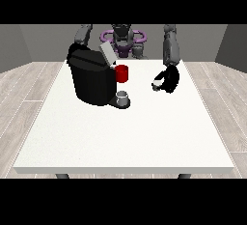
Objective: Insert the coffee pod into the coffee machine and close the lid
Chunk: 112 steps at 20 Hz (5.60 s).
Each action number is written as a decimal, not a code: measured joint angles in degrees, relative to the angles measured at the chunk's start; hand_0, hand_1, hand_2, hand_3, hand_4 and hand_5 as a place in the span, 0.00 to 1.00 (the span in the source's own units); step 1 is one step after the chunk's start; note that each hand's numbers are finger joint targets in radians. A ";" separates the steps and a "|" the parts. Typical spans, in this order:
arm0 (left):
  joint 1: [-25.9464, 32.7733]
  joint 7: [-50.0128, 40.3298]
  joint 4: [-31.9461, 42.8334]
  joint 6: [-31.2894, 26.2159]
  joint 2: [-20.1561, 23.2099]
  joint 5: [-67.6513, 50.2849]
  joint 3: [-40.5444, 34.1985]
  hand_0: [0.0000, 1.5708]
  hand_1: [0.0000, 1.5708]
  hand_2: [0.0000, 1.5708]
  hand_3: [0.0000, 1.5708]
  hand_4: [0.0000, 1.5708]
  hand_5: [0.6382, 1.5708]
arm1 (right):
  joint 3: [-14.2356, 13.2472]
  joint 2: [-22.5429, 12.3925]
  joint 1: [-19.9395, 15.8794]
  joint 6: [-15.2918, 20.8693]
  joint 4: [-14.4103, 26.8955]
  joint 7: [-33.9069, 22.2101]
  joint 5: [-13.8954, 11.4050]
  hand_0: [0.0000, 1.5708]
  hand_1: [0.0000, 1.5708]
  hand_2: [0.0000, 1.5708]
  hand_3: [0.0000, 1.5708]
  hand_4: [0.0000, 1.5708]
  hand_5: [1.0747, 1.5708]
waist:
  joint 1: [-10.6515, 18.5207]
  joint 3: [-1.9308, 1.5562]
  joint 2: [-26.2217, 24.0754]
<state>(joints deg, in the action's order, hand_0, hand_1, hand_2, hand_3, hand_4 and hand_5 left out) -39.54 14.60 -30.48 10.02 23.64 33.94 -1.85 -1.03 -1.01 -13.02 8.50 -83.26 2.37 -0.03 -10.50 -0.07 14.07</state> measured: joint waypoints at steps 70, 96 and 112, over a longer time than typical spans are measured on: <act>-26.97 -7.68 -4.89 -17.45 0.75 2.90 -3.89 0.75 0.75 0.80 0.75 0.31 1.00 | -1.56 -0.46 -4.14 0.73 4.69 2.44 1.69 0.00 0.00 0.00 0.00 0.29 1.00 | -5.71 0.05 0.09; -27.46 -7.23 -4.61 -17.81 1.36 5.53 -3.91 0.68 0.68 0.71 0.59 0.24 1.00 | -2.62 -1.54 -6.11 0.78 5.00 1.31 2.39 0.00 0.00 0.00 0.00 0.26 1.00 | -5.56 0.03 0.93; -26.67 -4.96 -4.40 -21.85 2.58 8.85 -1.43 0.00 0.00 0.00 0.00 0.00 1.00 | -2.33 -1.40 -4.63 1.33 5.77 1.62 1.74 0.00 0.00 0.00 0.00 0.24 1.00 | -5.02 0.03 -0.57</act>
<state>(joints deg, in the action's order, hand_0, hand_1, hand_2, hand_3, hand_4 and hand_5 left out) -66.20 9.64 -34.88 -11.82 26.22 42.79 -3.28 -3.36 -2.41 -17.64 9.83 -77.48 3.99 1.71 -15.51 -0.05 13.50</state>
